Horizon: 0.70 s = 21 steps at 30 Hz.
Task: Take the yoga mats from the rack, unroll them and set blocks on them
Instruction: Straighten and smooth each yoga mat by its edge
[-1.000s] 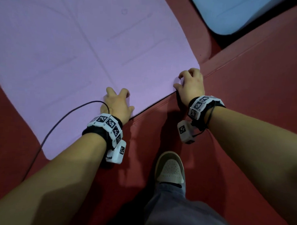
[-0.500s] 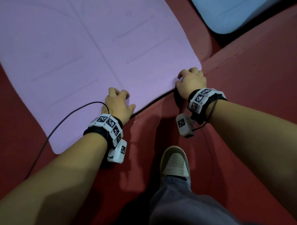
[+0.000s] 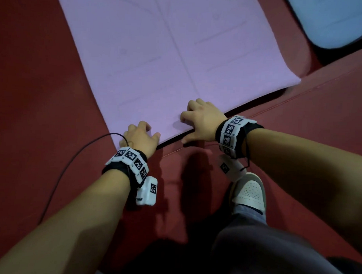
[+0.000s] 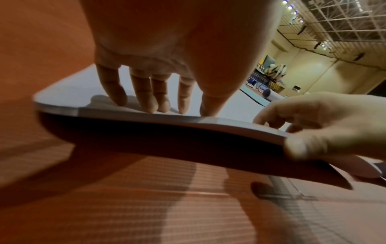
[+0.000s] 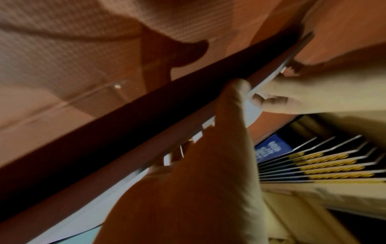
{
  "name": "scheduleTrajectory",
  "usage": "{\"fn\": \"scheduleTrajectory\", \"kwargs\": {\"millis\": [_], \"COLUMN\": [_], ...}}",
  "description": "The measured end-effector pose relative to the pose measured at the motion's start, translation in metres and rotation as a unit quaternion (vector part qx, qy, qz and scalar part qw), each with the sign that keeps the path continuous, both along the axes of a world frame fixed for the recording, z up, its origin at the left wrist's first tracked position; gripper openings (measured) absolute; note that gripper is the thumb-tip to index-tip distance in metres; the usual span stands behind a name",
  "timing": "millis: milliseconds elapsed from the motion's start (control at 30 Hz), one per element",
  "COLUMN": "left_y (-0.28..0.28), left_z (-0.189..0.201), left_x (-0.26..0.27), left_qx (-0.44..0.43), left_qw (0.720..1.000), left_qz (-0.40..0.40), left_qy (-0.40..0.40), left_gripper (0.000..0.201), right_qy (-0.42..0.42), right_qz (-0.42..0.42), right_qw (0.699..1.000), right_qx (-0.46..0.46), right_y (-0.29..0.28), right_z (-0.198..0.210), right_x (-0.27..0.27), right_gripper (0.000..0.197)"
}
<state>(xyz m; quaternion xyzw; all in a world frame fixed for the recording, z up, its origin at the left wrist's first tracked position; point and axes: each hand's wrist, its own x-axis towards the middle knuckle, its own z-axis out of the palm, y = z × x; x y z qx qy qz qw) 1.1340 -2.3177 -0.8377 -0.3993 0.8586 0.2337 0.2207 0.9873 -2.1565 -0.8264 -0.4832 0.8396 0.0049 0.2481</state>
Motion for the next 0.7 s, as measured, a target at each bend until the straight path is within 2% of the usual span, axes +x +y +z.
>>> {"fn": "scheduleTrajectory", "kwargs": {"millis": [67, 133, 267, 500, 700], "left_y": [-0.010, -0.017, -0.026, -0.033, -0.042], "left_z": [0.002, 0.004, 0.009, 0.022, 0.036], "left_x": [0.010, 0.016, 0.018, 0.008, -0.002], "left_qx": [0.019, 0.037, 0.049, 0.094, 0.074], "left_qw": [0.999, 0.997, 0.991, 0.977, 0.985], "left_qz": [0.030, 0.061, 0.122, 0.184, 0.110], "left_qy": [0.009, 0.016, 0.013, -0.049, -0.110], "left_gripper": [0.039, 0.038, 0.039, 0.056, 0.072], "right_qy": [0.043, 0.086, 0.122, 0.157, 0.183], "right_qz": [0.057, 0.052, 0.022, -0.030, -0.069], "right_qw": [0.997, 0.994, 0.991, 0.978, 0.968], "right_qx": [0.038, 0.045, -0.043, -0.133, -0.159], "right_y": [-0.017, -0.026, -0.030, -0.029, -0.029], "right_z": [-0.002, -0.005, -0.007, 0.001, 0.016], "right_x": [0.010, 0.016, 0.015, 0.013, 0.010], "right_gripper": [0.049, 0.035, 0.008, 0.017, 0.028]}}
